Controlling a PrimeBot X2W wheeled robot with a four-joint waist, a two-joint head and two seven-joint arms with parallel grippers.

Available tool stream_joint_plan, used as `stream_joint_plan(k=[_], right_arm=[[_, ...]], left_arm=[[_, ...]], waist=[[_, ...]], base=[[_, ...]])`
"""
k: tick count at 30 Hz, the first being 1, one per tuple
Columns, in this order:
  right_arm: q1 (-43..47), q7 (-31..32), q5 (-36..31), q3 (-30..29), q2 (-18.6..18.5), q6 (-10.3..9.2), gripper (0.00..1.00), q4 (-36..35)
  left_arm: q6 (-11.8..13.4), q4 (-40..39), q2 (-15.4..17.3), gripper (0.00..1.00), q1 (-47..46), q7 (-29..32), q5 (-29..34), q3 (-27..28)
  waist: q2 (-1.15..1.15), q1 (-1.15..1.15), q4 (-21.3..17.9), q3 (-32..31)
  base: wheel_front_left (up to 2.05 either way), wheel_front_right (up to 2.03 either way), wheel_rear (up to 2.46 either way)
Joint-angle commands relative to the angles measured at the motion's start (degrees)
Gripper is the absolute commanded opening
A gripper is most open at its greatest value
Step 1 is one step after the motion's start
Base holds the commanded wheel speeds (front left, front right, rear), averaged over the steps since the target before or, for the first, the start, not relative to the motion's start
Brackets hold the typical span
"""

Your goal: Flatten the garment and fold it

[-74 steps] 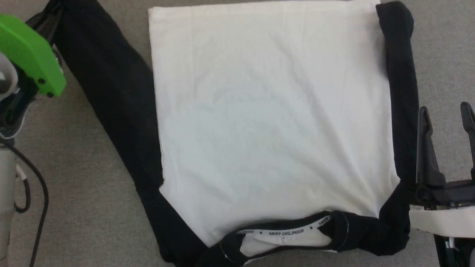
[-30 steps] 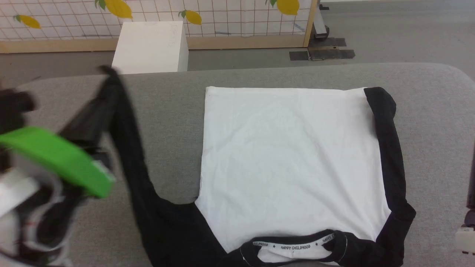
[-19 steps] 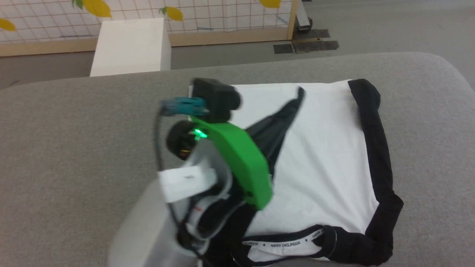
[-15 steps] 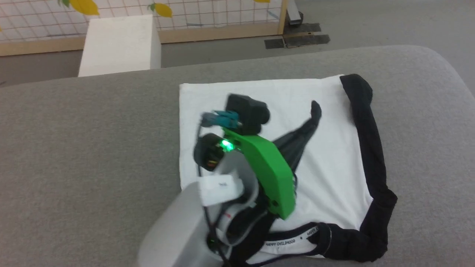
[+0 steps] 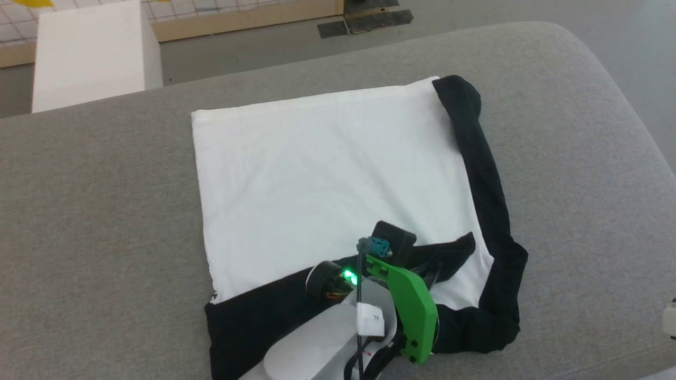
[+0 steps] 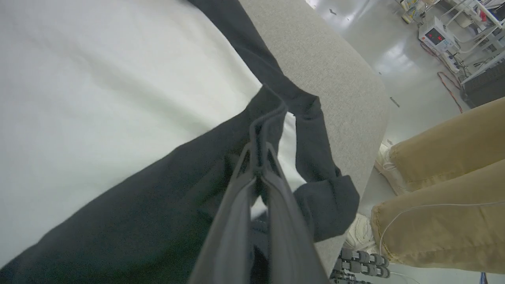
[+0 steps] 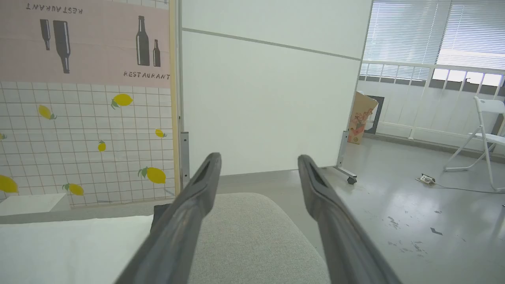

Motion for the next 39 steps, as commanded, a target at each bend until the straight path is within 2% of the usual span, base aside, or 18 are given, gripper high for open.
stream_joint_plan(k=[1,2,8,14,17,19,22,25,28,30,32,34,36,39], right_arm=[[-1.3,-0.3,0.1,0.5,0.0,-0.09,1.0,0.3],[-1.4,-0.4,0.1,0.8,0.0,-0.09,1.0,0.5],[-1.2,-0.4,0.0,0.2,0.0,-0.09,1.0,1.0],[-0.5,0.3,-0.2,-0.4,0.0,-0.09,1.0,0.2],[0.1,0.7,-0.1,-0.5,0.0,-0.09,1.0,-0.2],[0.4,0.9,0.1,-0.4,0.0,-0.09,1.0,-0.4],[0.9,1.1,0.4,-0.3,0.0,-0.09,1.0,-0.4],[1.3,1.3,0.5,-0.3,0.0,-0.09,1.0,-0.6],[1.8,1.5,0.6,0.0,0.0,-0.09,1.0,-0.6],[2.0,1.5,0.8,0.2,0.0,-0.09,1.0,-0.4],[2.3,1.5,1.1,0.4,0.0,-0.09,1.0,-0.2],[2.6,1.4,1.5,0.5,0.0,-0.09,1.0,0.1],[3.1,1.3,1.8,0.6,0.0,-0.09,1.0,0.6],[3.8,1.1,2.4,0.7,0.1,-0.09,1.0,1.5]], left_arm=[[0.7,1.6,-0.2,0.8,-1.5,-1.3,-1.4,-1.0],[1.0,2.7,-0.2,1.0,-1.8,-2.1,-2.3,-1.7],[0.8,2.8,-0.2,1.0,-5.2,-6.5,-10.3,-6.1],[0.8,-3.4,-0.2,1.0,-9.3,-10.9,-18.5,-5.9],[2.0,-5.8,-0.1,1.0,-11.7,-16.2,-17.3,-3.6],[3.8,-7.1,2.0,1.0,-12.9,-20.4,-14.1,-1.9],[7.6,-11.1,7.2,1.0,-12.2,-23.7,-9.8,2.1],[12.8,-18.0,14.9,1.0,-8.3,-24.5,-4.8,7.2],[19.5,-26.1,23.7,1.0,-2.1,-24.6,1.3,12.2],[24.2,-31.7,28.5,1.0,3.3,-24.7,4.8,15.8],[28.5,-37.1,32.0,1.0,9.9,-24.7,7.6,19.8],[32.1,-42.2,33.0,1.0,17.4,-24.7,9.4,24.6],[34.2,-44.8,35.0,1.0,24.7,-24.7,13.1,26.9],[35.9,-47.6,33.2,1.0,33.1,-24.7,15.7,31.2]], waist=[[0.0,0.0,-1.2,0.9],[0.0,0.0,-1.3,1.0],[0.0,0.0,0.3,0.6],[0.0,0.0,3.4,-1.4],[0.0,0.0,5.0,-2.6],[0.0,0.0,5.8,-3.1],[0.0,0.0,6.5,-3.7],[0.0,0.0,7.1,-4.1],[0.0,0.0,7.6,-4.3],[0.0,0.0,7.9,-4.3],[0.0,0.0,8.2,-4.2],[0.0,0.0,8.7,-4.0],[0.0,0.0,9.2,-3.8],[0.0,0.0,10.1,-3.6]], base=[[0.0,0.0,0.0],[0.0,0.0,0.0],[0.0,0.0,0.0],[0.0,0.0,0.0],[0.0,0.0,0.0],[0.0,0.0,0.0],[0.0,0.0,0.0],[0.0,0.0,0.0],[0.0,0.0,0.0],[0.0,0.0,0.0],[0.0,0.0,0.0],[0.0,0.0,0.0],[0.0,0.0,0.0],[0.0,0.0,0.0]])
